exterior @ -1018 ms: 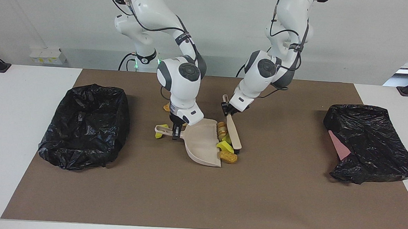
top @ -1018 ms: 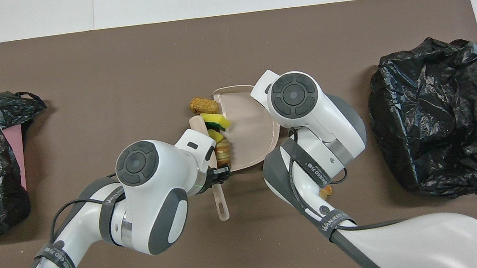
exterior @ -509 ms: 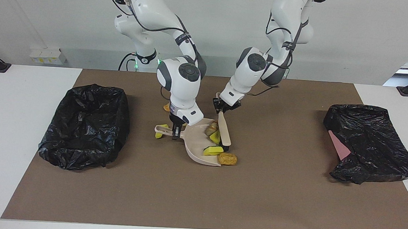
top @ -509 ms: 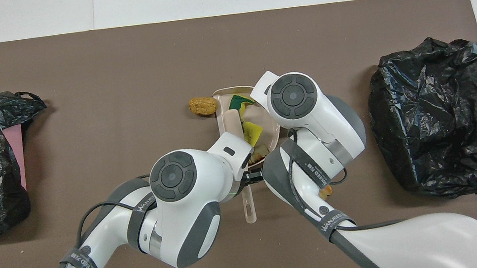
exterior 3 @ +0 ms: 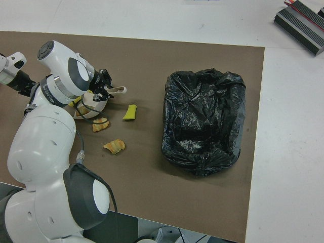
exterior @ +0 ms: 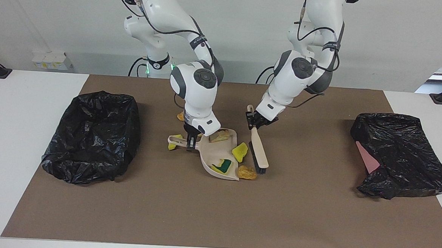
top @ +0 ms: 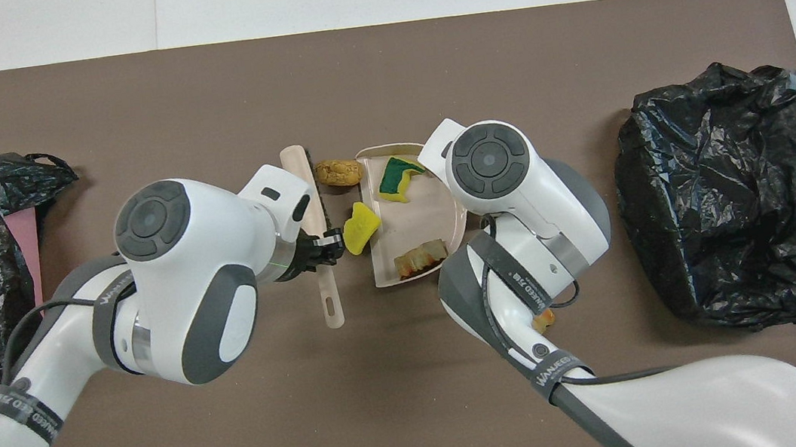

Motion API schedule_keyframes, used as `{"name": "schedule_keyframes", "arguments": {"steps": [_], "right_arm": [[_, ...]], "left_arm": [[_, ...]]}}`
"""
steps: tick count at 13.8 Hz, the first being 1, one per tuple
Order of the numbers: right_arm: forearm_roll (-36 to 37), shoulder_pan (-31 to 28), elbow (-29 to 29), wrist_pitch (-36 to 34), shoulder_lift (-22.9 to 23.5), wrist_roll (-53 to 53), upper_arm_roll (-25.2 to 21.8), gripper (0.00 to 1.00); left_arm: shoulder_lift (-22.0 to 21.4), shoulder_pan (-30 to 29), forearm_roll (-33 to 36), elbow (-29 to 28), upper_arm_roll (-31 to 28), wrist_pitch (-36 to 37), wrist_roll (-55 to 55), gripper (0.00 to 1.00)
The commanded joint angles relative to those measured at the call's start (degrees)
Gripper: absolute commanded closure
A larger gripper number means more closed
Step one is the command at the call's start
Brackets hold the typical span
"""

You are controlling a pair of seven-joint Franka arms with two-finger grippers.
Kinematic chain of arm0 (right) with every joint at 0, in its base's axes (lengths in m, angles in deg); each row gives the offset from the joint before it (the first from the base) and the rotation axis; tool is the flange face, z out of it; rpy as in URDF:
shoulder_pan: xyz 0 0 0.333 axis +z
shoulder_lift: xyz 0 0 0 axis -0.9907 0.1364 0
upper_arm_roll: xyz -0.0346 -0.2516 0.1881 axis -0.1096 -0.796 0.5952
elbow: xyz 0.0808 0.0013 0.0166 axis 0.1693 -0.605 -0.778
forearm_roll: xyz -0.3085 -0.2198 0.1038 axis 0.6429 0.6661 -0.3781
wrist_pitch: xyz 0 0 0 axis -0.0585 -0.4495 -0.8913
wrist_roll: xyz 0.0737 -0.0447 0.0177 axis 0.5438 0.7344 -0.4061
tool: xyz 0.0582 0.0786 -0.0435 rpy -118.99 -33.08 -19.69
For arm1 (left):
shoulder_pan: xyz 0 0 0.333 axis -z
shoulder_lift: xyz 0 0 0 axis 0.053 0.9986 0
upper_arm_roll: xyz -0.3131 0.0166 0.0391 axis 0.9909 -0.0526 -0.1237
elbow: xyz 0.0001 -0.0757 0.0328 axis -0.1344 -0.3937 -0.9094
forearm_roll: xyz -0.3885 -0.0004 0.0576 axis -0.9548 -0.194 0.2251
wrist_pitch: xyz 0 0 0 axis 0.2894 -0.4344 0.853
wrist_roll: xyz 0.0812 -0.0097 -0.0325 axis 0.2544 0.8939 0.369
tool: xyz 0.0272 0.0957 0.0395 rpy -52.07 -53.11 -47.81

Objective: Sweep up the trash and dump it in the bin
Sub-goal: 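Sweep the remaining pieces into the dustpan held by the right gripper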

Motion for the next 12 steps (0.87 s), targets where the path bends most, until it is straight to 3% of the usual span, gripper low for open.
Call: {"name": "schedule_keyframes", "arguments": {"steps": [1,6,12], "right_arm": [[0.52,-0.74,-1.44,1.64,-1.05,-0.08,0.54,1.0],[0.43,-0.74,-1.44,1.99,-1.05,-0.08,0.54,1.0],[0.34,-0.74,-1.53,1.99,-1.05,0.01,0.54,1.0]], "left_arm": [[4.16,-2.27,2.82,2.95,0.49,1.21,3.18,1.0],[6.03,0.18,4.33,2.08,0.66,1.91,6.79,1.0],[4.97,9.92,3.81,1.12,1.01,-0.72,7.24,1.0]]}}
